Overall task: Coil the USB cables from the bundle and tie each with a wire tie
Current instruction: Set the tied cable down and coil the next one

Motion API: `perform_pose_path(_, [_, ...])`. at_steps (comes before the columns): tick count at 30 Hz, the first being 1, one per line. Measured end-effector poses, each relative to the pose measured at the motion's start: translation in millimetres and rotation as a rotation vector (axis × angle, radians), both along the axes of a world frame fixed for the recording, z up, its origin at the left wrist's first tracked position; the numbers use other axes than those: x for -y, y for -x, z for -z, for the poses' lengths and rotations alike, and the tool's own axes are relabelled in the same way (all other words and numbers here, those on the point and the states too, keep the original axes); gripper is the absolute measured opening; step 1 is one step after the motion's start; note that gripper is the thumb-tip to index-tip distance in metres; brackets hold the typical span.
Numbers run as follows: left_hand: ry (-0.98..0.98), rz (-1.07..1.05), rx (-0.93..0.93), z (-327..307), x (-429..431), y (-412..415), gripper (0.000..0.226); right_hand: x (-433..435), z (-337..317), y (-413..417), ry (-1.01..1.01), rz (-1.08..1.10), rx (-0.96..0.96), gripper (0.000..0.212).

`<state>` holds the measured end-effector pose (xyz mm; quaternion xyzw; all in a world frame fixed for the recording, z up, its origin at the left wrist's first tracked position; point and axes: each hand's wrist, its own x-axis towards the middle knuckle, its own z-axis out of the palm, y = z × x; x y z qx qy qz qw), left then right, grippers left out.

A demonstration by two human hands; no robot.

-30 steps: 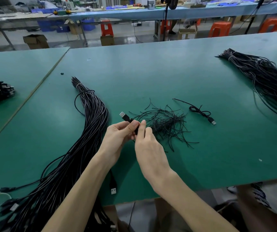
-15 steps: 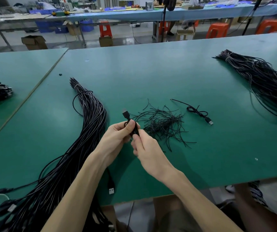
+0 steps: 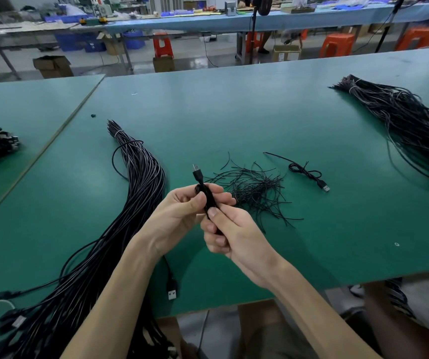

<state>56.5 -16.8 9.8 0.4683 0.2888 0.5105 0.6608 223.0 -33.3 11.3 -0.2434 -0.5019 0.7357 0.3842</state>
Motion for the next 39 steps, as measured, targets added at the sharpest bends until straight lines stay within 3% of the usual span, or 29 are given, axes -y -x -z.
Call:
perform_pose_path(8, [0.032, -0.03, 0.011, -1, 0, -2, 0.023, 0, 0, -1, 0.015, -0.014, 0.019, 0.022])
perform_pose_path(13, [0.04, -0.056, -0.028, 4, -3, -1, 0.015, -4, 4, -4, -0.06, 0.022, 0.186, 0.024])
perform_pose_path(16, [0.033, -0.134, -0.017, 5, -5, -1, 0.014, -11, 5, -19, -0.216, 0.033, 0.412, 0.025])
perform_pose_path(18, [0.028, -0.193, -0.003, 8, -7, 0, 0.013, -19, 8, -35, -0.349, 0.215, 0.603, 0.022])
perform_pose_path(21, [0.029, -0.252, -0.049, 12, -9, -1, 0.013, -36, 16, -60, -0.585, 0.614, 1.13, 0.023])
perform_pose_path(23, [0.042, -0.276, -0.06, 14, -9, -1, 0.012, -45, 22, -68, -0.62, 0.644, 1.411, 0.035])
perform_pose_path(24, [0.049, -0.282, -0.067, 14, -10, -1, 0.012, -48, 26, -69, -0.602, 0.638, 1.462, 0.038])
perform_pose_path(31, [0.059, -0.293, -0.096, 16, -9, -3, 0.016, -47, 32, -60, -0.645, 0.723, 1.347, 0.015])
perform_pose_path(39, [0.067, -0.327, -0.066, 15, -10, -3, 0.013, -45, 19, -64, -0.783, 0.95, 1.216, 0.014])
